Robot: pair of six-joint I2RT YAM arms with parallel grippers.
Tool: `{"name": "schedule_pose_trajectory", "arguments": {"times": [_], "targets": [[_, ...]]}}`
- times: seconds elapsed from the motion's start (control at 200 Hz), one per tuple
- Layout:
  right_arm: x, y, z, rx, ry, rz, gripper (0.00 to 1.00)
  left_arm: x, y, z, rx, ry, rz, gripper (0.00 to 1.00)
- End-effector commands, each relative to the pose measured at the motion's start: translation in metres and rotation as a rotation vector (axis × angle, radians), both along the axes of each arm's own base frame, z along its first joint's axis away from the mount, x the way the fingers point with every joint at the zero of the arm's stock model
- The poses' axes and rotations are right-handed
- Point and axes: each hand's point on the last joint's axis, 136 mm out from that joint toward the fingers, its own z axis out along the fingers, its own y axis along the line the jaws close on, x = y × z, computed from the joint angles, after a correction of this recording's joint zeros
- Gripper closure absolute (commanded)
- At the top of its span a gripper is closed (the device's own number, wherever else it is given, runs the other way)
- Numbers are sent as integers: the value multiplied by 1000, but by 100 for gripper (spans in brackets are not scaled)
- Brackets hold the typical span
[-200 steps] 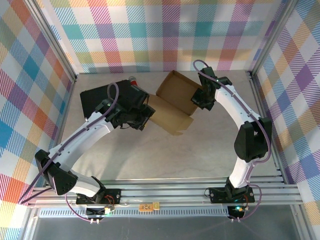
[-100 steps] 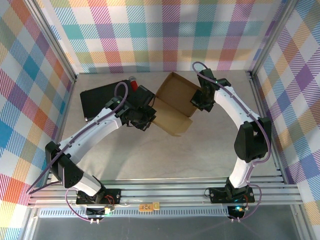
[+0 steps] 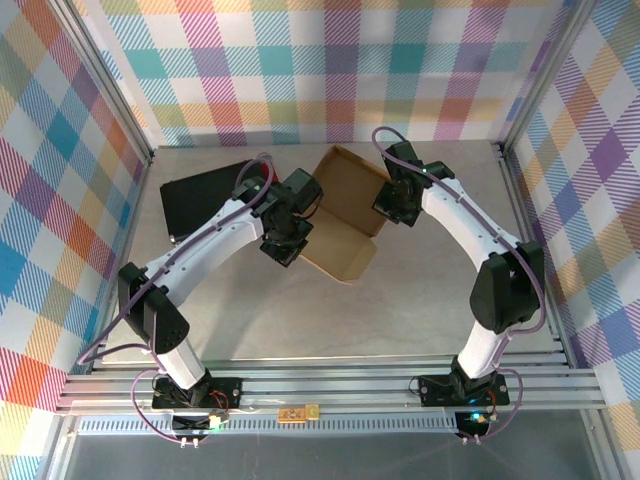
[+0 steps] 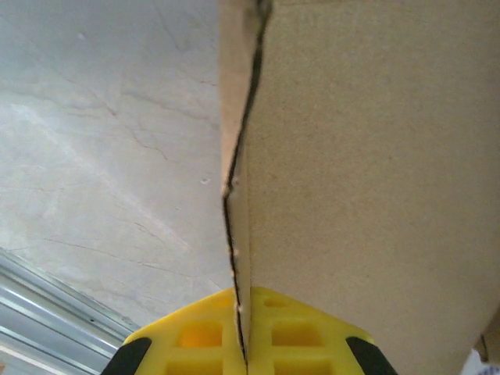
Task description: Fold the paper box
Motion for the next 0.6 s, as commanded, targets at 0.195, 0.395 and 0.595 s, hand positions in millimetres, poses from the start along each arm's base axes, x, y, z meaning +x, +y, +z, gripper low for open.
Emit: {"name": "schedule_pose_trajectory", "arguments": {"times": [0.195, 0.395, 0.595], "targets": [[-21, 13, -2, 39, 52, 29, 81, 10, 25, 15, 125, -53, -59, 100], [-26, 38, 33, 194, -9, 184, 35, 24, 54, 20, 373, -107, -530, 100], [-39, 80, 100, 456, -197, 484, 32, 44, 86, 32, 685, -41, -932, 100]]}}
